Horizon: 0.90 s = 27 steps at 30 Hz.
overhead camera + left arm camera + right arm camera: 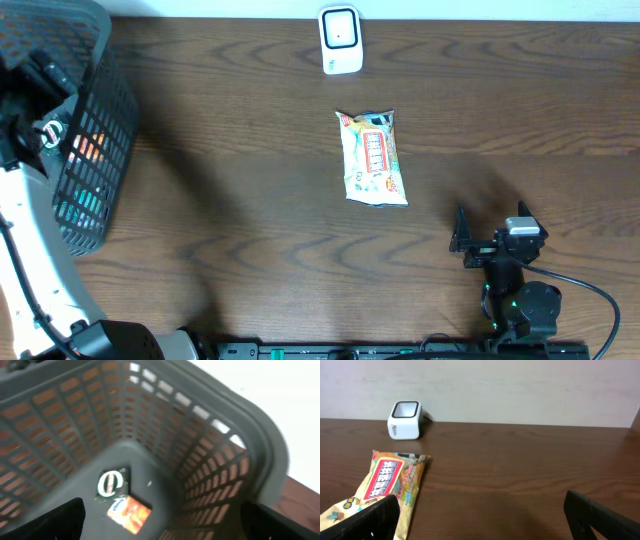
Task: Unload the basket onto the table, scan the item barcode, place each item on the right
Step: 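Lower the left gripper into the basket toward the light-green wet-wipe packet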
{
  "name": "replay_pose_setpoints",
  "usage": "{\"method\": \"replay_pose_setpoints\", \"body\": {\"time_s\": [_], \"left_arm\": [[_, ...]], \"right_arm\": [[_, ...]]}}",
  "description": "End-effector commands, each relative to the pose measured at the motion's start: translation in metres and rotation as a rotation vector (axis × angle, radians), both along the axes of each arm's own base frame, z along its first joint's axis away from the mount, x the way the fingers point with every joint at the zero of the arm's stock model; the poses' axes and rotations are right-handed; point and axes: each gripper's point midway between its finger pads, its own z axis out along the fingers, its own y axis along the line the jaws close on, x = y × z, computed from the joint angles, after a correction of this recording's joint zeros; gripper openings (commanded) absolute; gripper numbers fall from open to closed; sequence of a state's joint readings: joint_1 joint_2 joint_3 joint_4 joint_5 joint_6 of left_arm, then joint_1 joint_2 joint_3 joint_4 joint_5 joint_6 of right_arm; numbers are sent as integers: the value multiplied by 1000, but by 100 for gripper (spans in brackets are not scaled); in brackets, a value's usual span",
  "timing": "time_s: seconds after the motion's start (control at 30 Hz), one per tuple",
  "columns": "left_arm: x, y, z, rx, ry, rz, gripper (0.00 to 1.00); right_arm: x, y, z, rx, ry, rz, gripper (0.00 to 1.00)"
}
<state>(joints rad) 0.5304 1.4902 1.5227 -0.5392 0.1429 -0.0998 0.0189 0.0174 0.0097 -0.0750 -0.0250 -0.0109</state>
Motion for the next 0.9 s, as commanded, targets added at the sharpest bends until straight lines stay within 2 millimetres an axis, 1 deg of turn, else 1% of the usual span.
{"method": "replay_pose_setpoints", "body": {"time_s": [0.0, 0.03, 0.07, 0.17, 0.3, 0.5, 0.63, 0.87], "left_arm": [[-9, 18, -4, 9, 27, 47, 98], [-11, 23, -6, 10, 37, 63, 98], [-17, 31, -11, 13, 57, 95, 98], [-23, 42, -18, 7, 80, 128, 98], [-25, 48, -28, -9, 105, 140, 98], [-23, 49, -45, -34, 146, 138, 98], [-22, 50, -50, -39, 155, 138, 98], [-29, 62, -64, -18, 217, 198, 98]], "right_arm": [[0, 0, -1, 2, 2, -1, 99], [0, 0, -1, 2, 2, -1, 99], [0, 0, -1, 2, 2, -1, 99], [0, 0, -1, 2, 2, -1, 99], [0, 0, -1, 2, 2, -1, 99], [0, 0, -1, 2, 2, -1, 99], [0, 0, -1, 2, 2, -1, 99], [0, 0, -1, 2, 2, -1, 99]]}}
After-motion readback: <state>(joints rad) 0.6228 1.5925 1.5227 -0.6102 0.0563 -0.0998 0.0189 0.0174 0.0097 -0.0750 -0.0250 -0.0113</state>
